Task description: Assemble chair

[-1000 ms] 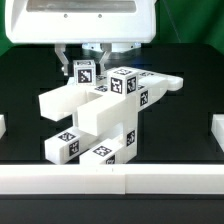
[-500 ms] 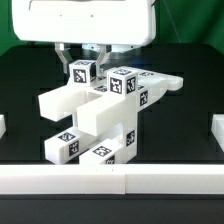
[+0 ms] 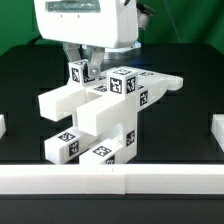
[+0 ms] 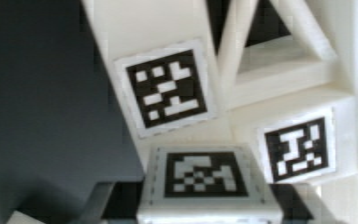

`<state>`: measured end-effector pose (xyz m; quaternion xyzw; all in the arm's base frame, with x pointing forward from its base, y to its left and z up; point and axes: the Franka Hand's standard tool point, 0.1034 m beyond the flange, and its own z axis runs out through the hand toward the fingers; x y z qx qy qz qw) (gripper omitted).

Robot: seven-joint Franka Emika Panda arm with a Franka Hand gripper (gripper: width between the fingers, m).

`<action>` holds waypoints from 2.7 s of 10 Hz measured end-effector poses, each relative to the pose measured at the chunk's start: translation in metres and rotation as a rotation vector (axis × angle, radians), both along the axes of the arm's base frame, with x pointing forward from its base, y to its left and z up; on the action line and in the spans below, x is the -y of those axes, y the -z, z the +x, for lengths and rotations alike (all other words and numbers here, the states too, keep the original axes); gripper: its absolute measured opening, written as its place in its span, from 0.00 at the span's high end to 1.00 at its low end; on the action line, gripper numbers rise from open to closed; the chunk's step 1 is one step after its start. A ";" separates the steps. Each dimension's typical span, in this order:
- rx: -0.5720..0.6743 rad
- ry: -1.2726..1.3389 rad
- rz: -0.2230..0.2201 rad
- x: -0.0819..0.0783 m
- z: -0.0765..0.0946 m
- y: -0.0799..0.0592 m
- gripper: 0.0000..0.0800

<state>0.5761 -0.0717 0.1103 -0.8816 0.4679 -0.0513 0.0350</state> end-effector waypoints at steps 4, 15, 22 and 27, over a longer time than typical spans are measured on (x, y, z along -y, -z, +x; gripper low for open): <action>-0.001 0.130 0.016 -0.004 0.000 0.001 0.63; -0.007 -0.745 -0.110 -0.006 0.000 0.002 0.19; -0.021 -1.196 -0.167 -0.001 -0.002 0.002 0.35; -0.021 -1.168 -0.163 0.000 -0.002 0.002 0.66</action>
Offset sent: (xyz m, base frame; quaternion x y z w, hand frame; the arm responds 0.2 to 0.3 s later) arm 0.0000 0.0000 0.0000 0.0000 0.0000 0.0650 0.9979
